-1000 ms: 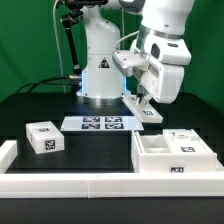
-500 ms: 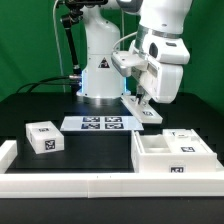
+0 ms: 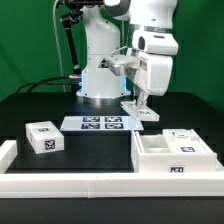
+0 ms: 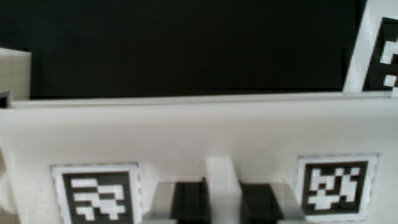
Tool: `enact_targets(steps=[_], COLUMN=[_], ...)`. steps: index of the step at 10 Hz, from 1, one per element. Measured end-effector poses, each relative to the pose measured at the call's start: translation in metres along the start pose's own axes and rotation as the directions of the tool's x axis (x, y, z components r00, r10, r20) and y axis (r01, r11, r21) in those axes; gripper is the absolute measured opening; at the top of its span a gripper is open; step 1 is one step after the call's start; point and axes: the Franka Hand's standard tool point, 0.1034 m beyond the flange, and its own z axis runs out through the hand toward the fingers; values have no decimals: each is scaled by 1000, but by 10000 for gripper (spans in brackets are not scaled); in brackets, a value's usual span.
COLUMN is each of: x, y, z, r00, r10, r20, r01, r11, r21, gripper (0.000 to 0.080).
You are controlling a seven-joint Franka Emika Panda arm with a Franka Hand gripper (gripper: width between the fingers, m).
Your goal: Assemble cabinet
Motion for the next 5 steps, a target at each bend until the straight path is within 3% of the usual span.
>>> enact_targets(steps=[2,4,5], x=[1,1,2], y=[0,6,11], z=[2,4,4], r00=[1000,991,985], r10=[6,129,171], r20=[-1,23,25], r01=[-6,-130,-172], r11=[1000,991,984], r21=[3,42,44], gripper=[71,71,71])
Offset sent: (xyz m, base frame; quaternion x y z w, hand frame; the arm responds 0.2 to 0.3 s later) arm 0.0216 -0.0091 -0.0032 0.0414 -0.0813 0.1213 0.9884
